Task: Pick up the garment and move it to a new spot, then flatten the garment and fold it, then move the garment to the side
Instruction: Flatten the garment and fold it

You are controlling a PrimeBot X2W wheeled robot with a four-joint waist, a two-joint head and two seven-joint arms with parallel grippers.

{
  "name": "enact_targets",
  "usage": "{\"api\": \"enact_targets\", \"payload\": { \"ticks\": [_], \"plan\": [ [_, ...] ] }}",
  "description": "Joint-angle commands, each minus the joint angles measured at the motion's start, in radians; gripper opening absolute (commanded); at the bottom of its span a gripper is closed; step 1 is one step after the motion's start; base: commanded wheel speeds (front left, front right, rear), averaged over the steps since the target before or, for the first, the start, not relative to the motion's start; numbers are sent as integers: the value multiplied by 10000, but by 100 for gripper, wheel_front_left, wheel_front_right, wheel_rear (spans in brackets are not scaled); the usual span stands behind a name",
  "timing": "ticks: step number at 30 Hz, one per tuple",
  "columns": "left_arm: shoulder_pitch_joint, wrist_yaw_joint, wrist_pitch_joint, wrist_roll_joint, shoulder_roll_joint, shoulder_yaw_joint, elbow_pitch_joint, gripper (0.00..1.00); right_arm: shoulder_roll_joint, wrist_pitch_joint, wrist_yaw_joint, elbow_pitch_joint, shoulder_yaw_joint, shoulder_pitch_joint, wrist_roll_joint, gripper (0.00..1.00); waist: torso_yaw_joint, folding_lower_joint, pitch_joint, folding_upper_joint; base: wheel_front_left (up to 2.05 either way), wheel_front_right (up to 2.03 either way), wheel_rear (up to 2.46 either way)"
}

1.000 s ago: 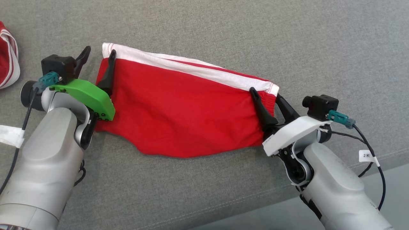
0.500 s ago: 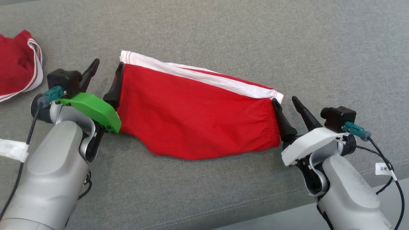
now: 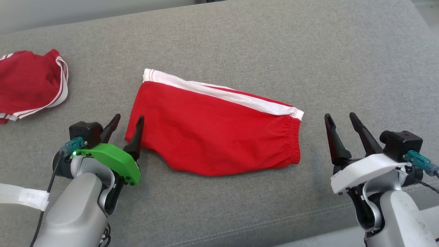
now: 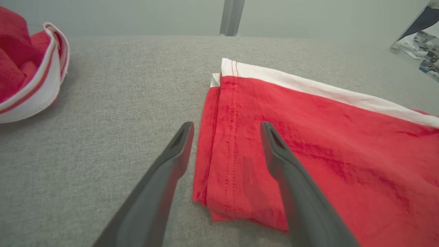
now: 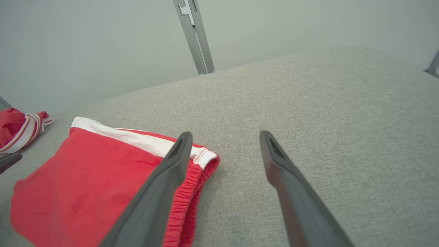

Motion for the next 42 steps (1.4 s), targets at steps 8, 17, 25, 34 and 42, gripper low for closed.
{"api": "enact_targets", "payload": {
  "ticks": [8,17,25,34,42],
  "plan": [
    [99,14,471,-410,53,-154,628,100,148,644,1,-1699,-343,721,-83,100,-468,1,-79,0,0,0,0],
    [-418,190,830,-599,113,-49,1655,100,185,951,1,-2572,-227,892,128,100,-786,1,136,0,0,0,0],
    [-558,69,1216,-677,-133,-355,2144,0,188,838,1,-2646,-128,939,315,100,-860,1,163,0,0,0,0],
    [-447,0,1122,-448,-212,-990,2029,0,184,808,1,-2507,-145,1007,304,100,-502,1,-194,0,0,0,0],
    [187,297,530,-685,-330,-851,1614,0,183,956,1,-2409,-244,1145,183,100,164,1,-719,0,0,0,0]
  ]
}}
